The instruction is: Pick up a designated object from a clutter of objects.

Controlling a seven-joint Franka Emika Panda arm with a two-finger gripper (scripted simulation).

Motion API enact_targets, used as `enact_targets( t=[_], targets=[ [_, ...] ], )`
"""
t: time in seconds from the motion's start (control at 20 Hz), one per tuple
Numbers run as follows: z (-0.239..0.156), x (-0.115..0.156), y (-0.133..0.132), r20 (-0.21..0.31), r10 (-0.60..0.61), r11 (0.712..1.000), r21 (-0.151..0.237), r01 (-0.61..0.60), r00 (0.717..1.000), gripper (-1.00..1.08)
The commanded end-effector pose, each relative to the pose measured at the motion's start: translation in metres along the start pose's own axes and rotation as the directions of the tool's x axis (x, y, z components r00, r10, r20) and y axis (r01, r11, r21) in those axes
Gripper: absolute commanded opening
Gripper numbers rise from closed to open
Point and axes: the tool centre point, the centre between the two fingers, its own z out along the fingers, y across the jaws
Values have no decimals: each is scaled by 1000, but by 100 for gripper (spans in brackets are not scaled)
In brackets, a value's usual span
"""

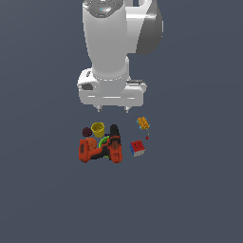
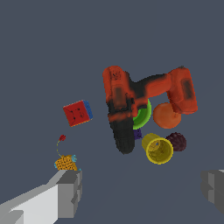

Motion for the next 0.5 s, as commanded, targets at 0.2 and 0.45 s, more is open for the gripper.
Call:
enact_targets(
  t=[0.2, 0.45],
  targets=[
    [0, 0, 1, 0, -14, 1000, -8, 14, 1000, 68],
    [-1, 0, 2, 0, -27, 1000, -15, 27, 1000, 68]
  ],
)
